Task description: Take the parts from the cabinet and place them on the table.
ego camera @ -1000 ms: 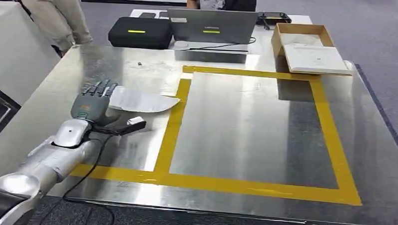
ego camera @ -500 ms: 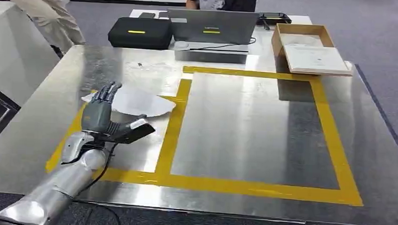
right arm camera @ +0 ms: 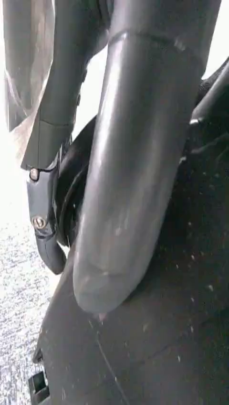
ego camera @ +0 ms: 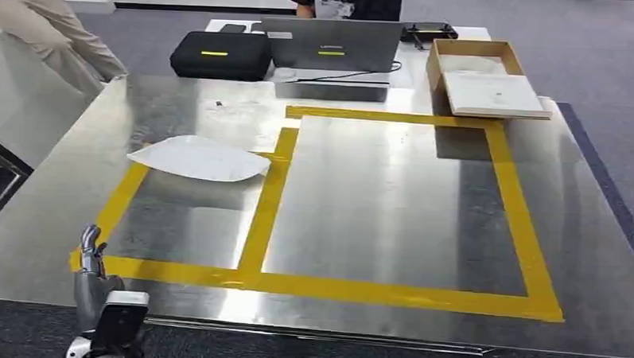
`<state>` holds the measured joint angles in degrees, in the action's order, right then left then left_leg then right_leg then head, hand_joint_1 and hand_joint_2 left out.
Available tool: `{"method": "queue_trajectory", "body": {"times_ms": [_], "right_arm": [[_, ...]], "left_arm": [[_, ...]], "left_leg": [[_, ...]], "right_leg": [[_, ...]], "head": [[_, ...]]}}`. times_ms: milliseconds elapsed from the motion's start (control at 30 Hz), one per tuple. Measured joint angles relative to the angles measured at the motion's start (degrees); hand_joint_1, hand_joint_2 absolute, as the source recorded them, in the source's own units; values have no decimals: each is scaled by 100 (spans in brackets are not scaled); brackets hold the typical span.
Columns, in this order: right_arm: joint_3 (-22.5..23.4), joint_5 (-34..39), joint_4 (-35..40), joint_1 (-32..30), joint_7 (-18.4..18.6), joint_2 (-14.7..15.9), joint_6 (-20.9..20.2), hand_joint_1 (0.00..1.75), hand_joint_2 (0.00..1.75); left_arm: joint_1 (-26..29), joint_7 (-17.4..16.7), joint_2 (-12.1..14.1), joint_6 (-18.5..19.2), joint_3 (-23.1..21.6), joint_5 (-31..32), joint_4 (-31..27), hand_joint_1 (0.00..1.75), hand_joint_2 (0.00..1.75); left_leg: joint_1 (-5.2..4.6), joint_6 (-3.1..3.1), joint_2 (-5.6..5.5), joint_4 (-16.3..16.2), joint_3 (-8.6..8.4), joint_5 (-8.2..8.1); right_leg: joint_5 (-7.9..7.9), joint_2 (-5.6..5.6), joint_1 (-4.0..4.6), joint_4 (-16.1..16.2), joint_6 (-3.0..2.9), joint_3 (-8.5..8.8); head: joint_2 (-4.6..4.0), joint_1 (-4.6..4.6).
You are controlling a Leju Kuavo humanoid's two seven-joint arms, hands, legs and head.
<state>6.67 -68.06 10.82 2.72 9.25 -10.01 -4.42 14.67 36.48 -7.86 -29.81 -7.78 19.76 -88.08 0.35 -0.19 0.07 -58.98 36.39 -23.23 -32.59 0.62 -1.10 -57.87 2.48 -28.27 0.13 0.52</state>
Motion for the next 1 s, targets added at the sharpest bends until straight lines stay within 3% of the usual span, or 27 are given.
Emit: {"method": "queue_trajectory", "body": {"times_ms": [33,67,100,167,200,233,267,300,367,400,433,500,533,567,633,700,733,767,800,833,867,933,1000], "right_arm": [[22,0,-2,-3,0,-6,0,0,0],[39,-2,-2,4,0,-9,0,0,0],[48,-4,-2,7,0,-9,2,0,0],[55,-4,-2,11,0,-9,4,0,0],[63,-4,-2,15,0,-9,4,0,0],[81,-4,-2,20,0,-9,7,0,0],[87,-4,-2,27,0,-9,7,0,0],[89,0,-2,34,0,-11,9,0,0],[107,46,-2,39,18,-20,44,0,0],[142,94,-2,30,44,-46,85,0,0],[190,153,-2,27,68,-50,140,0,175],[269,241,-2,4,87,-72,282,0,175],[325,273,-2,-16,85,-98,376,0,175],[361,278,-2,-20,85,-103,429,0,175],[419,278,-2,-1,92,-131,522,0,175],[474,319,-2,19,112,-168,610,0,175],[511,381,0,25,112,-186,638,0,175],[561,482,0,27,111,-197,656,0,175],[627,652,-2,18,96,-205,682,0,175],[722,873,0,2,81,-214,686,0,175],[875,1092,0,22,98,-223,675,0,175],[1148,1191,2,77,232,-223,618,0,175],[1266,1248,2,139,293,-234,610,0,175]], "left_arm": [[72,0,-36,52,94,21,-32,0,0],[132,0,-83,94,176,61,-61,0,0],[183,-4,-123,135,251,87,-91,0,0],[227,-4,-184,162,352,122,-124,0,0],[250,-4,-204,177,393,129,-135,0,0],[272,-4,-225,183,422,129,-138,0,0],[290,-4,-237,186,452,129,-144,0,0],[302,-13,-258,196,478,129,-153,0,0],[329,-77,-326,286,578,43,-162,0,0],[366,-79,-388,367,685,0,-160,0,0],[423,-29,-487,529,850,-17,-155,0,0],[523,107,-685,980,1218,22,-80,0,0],[548,138,-794,1216,1471,100,29,0,0],[542,182,-860,1329,1629,144,145,0,0],[496,238,-984,1392,1858,184,381,0,0],[433,251,-1019,1394,1952,201,573,0,0],[391,254,-1019,1388,1976,214,669,0,0],[362,256,-1019,1379,1989,242,747,0,0],[337,253,-1019,1450,1997,275,804,0,0],[287,245,-1010,1575,1976,347,898,0,0],[211,182,-990,1626,1937,395,1013,0,0],[-75,48,-907,1448,1818,520,1433,0,0],[-487,-55,-780,976,1735,669,2159,0,0]], "left_leg": [[17,-29,-11,-9,6,16],[29,-59,-10,-57,37,-105],[31,-78,-7,-262,96,-402],[32,-115,-8,-1102,301,-1036],[32,-118,-8,-1542,375,-1252],[32,-111,-8,-1739,361,-1295],[31,-91,-8,-1682,235,-1211],[27,-59,-8,-1369,-9,-1038],[-4,46,-11,-275,-739,-688],[-35,93,-12,99,-951,-786],[-45,89,-11,195,-980,-770],[-71,101,-11,206,-937,-763],[-74,139,-8,235,-913,-707],[-11,186,23,322,-887,-612],[-27,281,38,321,-757,-511],[-53,286,42,309,-600,-398],[-66,288,49,302,-512,-336],[-78,283,52,288,-423,-271],[-84,276,52,266,-335,-218],[-86,263,51,238,-239,-171],[-87,251,49,210,-159,-122],[-123,200,36,121,-51,-20],[-115,142,56,122,19,105]], "right_leg": [[36,-18,-12,17,-77,-19],[73,-49,-18,22,-136,-46],[109,-63,-15,22,-191,-85],[192,-106,2,18,-241,-173],[235,-128,15,14,-248,-220],[274,-141,27,8,-247,-245],[320,-151,41,3,-243,-280],[366,-155,51,-3,-239,-331],[428,-154,66,-5,-222,-385],[460,-155,83,-8,-197,-412],[505,-150,84,-6,-164,-437],[572,-151,59,10,-92,-465],[613,-151,62,33,-52,-460],[544,-130,51,-12,-22,-482],[-37,-77,56,-450,-4,-660],[-579,-70,58,-1246,16,-781],[-640,-69,61,-1529,22,-781],[-510,-70,61,-1581,21,-681],[-290,-72,61,-1432,13,-507],[-46,-72,61,-1089,3,-236],[95,-72,60,-646,-12,70],[-64,-69,82,303,-46,649],[-158,-60,100,411,-92,570]], "head": [[0,-6],[0,0],[0,9],[0,9],[0,4],[0,9],[0,7],[0,6],[0,7],[0,2],[0,0],[0,7],[0,-2],[0,2],[0,-33],[0,-31],[0,-37],[0,-33],[0,-31],[0,-31],[0,-33],[0,-31],[0,-33]]}}
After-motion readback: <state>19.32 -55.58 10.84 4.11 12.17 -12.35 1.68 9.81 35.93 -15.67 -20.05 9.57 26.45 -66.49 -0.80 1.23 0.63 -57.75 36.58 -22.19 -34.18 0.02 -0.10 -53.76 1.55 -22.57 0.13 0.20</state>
